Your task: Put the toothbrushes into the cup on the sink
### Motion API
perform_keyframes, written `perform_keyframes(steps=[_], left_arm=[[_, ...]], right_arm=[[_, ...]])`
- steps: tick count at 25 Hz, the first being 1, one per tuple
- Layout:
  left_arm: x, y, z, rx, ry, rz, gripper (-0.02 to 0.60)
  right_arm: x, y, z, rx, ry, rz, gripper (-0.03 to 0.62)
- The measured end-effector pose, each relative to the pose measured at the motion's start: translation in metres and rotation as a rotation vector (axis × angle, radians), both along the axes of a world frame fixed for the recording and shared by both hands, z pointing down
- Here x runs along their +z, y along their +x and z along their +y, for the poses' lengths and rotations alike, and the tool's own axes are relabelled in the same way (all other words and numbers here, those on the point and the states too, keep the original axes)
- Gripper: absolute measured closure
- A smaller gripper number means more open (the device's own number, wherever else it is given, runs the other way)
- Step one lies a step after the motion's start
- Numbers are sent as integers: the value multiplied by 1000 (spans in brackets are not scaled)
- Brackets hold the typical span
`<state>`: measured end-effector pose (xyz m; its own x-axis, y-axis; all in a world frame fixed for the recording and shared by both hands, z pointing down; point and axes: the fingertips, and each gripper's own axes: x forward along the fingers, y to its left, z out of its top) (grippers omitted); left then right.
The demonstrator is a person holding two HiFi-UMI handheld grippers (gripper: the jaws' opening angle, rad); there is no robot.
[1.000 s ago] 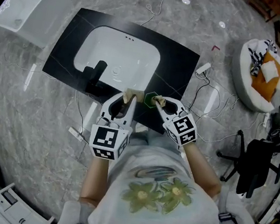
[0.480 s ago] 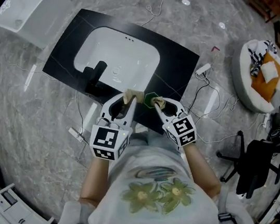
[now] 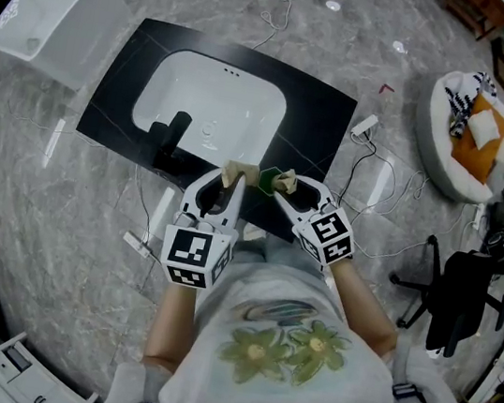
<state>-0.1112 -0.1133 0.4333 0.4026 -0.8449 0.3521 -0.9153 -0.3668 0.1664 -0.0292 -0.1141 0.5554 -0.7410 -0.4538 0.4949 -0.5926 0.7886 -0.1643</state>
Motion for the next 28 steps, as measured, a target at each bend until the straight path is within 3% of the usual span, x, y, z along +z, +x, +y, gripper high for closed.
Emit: perform_keyframes(steps=[9,28], left_arm=[[-3,1,2,2,7,5,492],[-16,4,2,26,32,32,492]], right_arm=[[-17,5,-4,32,29,-29,410],[-119,12,-4,74,162,-237,419]])
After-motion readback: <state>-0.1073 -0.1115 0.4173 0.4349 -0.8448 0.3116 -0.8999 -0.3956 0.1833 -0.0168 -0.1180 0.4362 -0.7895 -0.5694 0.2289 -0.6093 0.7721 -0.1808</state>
